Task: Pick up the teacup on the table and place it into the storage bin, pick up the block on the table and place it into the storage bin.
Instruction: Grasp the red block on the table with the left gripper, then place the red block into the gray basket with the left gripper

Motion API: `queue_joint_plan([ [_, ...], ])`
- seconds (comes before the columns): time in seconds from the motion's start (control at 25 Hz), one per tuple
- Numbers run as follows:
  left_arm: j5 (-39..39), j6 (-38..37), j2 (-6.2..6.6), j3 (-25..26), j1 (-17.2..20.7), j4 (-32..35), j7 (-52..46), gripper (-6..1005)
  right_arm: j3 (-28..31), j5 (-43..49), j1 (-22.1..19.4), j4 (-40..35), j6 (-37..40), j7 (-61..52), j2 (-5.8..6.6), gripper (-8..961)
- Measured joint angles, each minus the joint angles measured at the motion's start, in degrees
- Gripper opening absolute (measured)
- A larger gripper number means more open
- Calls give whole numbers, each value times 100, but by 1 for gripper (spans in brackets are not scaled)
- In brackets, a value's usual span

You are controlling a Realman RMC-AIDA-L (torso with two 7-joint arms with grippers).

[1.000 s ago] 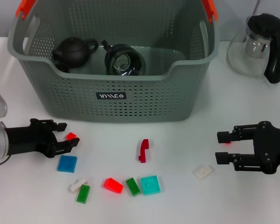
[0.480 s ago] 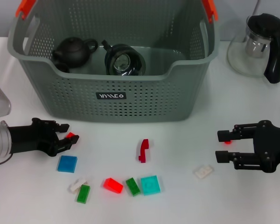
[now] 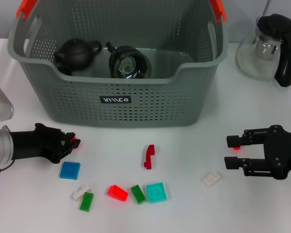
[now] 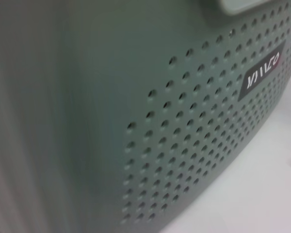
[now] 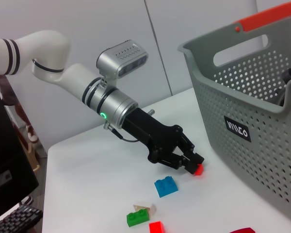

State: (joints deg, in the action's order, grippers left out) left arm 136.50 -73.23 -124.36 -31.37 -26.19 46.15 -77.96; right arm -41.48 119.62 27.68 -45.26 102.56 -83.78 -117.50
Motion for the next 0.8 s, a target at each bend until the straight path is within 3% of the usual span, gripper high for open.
queue_joint_plan([
  [0.08,0,-27,0,-1,3,16,-32,175,0,0,-10,0,2,2,0,592],
  [0.4,-39,-1021,48,317,58,459,-185,198,0,0,-15,0,18,3,0,592],
  [0.64,-48,-2560,329,1149,-43,558,-148,215,0,0,-4,0,25,12,0,592],
  [0.8,-199,-3498,451,1526,-170,548,-134,226,-1,0,3,0,18,17,-9,592],
])
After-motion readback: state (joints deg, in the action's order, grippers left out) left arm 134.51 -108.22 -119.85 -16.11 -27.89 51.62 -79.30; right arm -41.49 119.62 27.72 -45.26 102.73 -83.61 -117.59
